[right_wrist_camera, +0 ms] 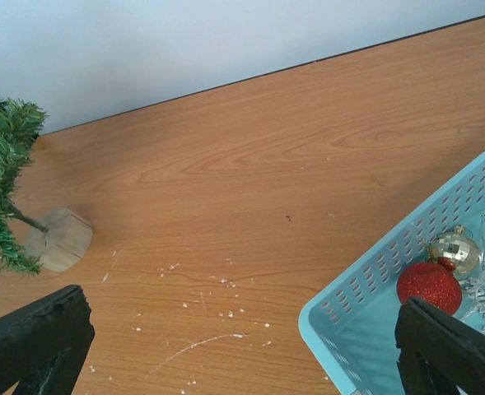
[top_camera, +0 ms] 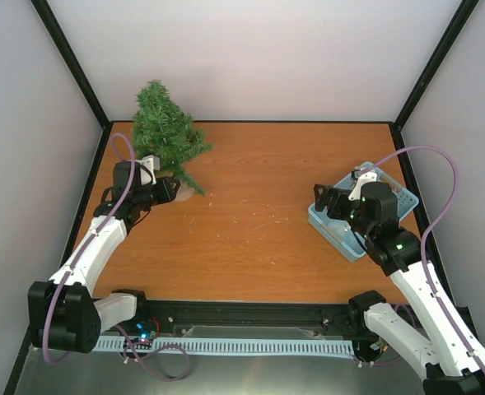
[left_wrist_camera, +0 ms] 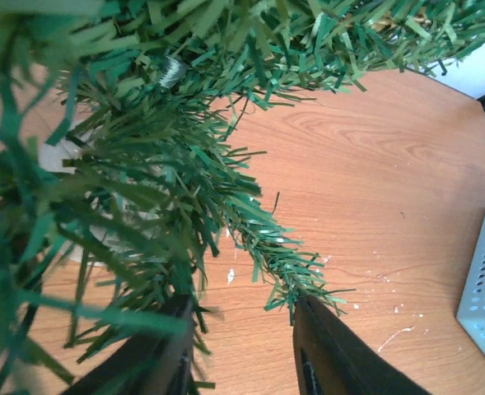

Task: Decorate the small christmas tree
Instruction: Move the christmas tree to the center of the board.

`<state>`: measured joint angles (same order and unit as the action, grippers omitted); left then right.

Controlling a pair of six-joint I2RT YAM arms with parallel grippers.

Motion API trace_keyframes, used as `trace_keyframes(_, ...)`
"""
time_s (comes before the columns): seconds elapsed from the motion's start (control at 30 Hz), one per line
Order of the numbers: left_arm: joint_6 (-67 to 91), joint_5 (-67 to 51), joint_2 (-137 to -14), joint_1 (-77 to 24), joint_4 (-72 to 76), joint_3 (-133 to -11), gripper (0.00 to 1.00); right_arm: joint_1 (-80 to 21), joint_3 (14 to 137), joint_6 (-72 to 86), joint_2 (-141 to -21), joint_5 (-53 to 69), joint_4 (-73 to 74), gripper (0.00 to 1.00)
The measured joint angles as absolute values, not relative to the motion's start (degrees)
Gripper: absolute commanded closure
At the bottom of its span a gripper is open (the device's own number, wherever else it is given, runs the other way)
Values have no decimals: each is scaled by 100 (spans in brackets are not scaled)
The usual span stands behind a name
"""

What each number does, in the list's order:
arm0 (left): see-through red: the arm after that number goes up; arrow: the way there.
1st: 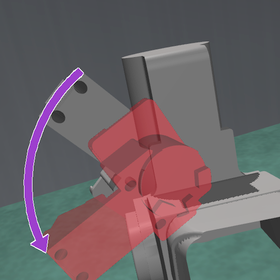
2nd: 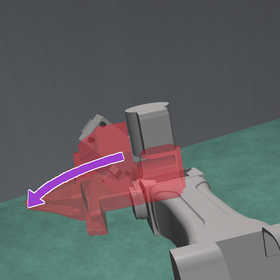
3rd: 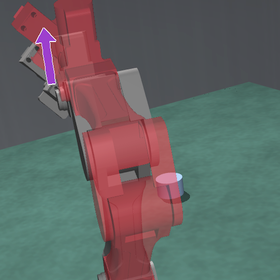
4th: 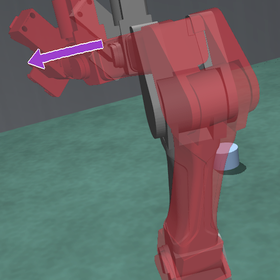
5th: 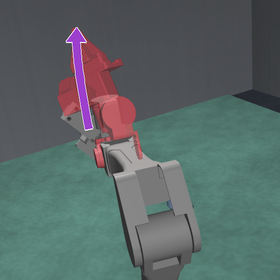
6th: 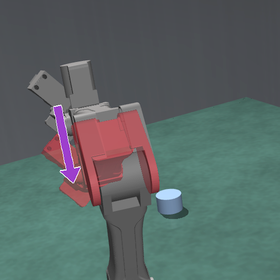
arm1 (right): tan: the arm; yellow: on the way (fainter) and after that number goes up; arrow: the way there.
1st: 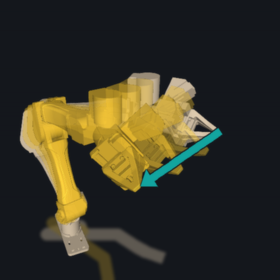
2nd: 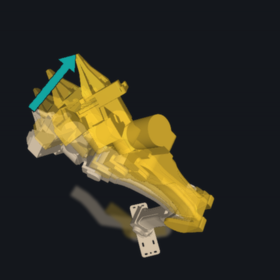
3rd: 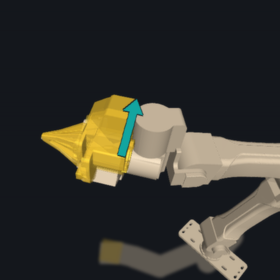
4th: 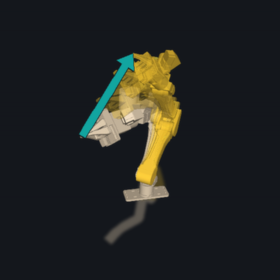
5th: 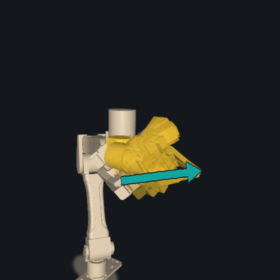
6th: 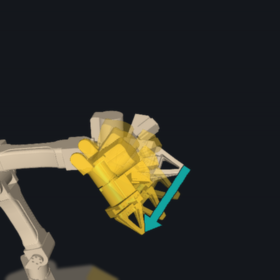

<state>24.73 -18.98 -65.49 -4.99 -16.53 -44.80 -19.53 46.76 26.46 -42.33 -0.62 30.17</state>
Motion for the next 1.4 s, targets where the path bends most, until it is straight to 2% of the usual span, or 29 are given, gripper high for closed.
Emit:
trace_keyframes(0.07,2456,-2027,-6545,-499,-1594,-4447,70,-1953,4676,2609,-4272,-62,3017,0)
trace_keyframes(0.17,2449,-2178,-6545,-499,-1520,-4377,63,-1953,4676,2571,-4274,-64,3015,0)
trace_keyframes(0.37,2473,-2311,-6565,-499,-1476,-4311,64,-1953,4676,2550,-4274,-60,3013,0)
trace_keyframes(0.4,2473,-2340,-6576,-499,-1457,-4303,59,-1953,4674,2550,-4274,-60,3013,0)
trace_keyframes(0.47,2475,-2381,-6598,-499,-1450,-4300,43,-1953,4674,2552,-4276,-54,3011,0)
trace_keyframes(0.57,2502,-2307,-6569,-499,-1452,-4298,30,-1953,4674,2550,-4281,-5,3011,0)
trace_keyframes(0.67,2556,-1970,-6375,-499,-1444,-4287,21,-1953,4674,2510,-4278,49,3011,0)
trace_keyframes(0.77,2602,-1470,-6141,-499,-1448,-4327,15,-1953,4674,2458,-4257,75,3013,0)
trace_keyframes(0.9,2567,-733,-6060,-499,-1695,-4860,5,-1953,4670,2351,-4128,141,3009,0)
trace_keyframes(1.03,2314,-537,-5837,-499,-1844,-5537,2,-1953,4615,2270,-3977,217,2985,0)
trace_keyframes(1.2,1833,-862,-5658,-499,-1824,-6173,0,-1953,4602,2185,-3944,263,2985,0)
trace_keyframes(1.4,1332,-1129,-6608,-499,-1815,-7210,1,-1953,4604,2165,-3883,327,2989,0)
